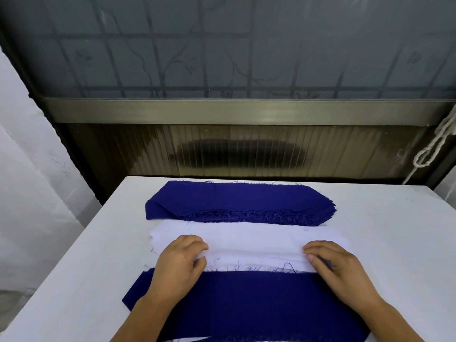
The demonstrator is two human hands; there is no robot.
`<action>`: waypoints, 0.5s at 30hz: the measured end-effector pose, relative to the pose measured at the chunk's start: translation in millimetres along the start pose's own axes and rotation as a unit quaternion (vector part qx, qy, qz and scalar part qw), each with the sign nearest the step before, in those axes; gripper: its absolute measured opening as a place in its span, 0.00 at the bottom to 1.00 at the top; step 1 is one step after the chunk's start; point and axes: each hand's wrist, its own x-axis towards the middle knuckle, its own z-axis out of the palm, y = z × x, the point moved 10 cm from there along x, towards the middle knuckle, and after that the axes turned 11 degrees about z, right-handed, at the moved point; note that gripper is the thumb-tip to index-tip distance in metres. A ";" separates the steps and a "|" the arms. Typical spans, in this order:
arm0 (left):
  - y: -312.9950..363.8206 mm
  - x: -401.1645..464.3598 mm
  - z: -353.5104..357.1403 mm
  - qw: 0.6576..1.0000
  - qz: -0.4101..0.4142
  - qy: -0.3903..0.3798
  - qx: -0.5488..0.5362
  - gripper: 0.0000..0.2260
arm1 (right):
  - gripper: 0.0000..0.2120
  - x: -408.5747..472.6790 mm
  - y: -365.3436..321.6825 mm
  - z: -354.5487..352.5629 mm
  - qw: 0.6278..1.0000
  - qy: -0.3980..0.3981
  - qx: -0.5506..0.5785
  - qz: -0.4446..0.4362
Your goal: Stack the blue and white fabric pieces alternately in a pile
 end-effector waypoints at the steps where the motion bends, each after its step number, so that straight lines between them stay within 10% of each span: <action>1: -2.2 -0.6 -5.0 1.000 -0.004 0.005 0.004 0.12 | 0.11 0.0 -0.2 -1.0 1.000 -0.003 0.017 0.009; 15: 13.2 -14.8 -86.3 0.997 0.015 -0.028 -0.065 0.11 | 0.11 -30.6 -52.9 -49.2 0.999 -0.009 0.032 -0.004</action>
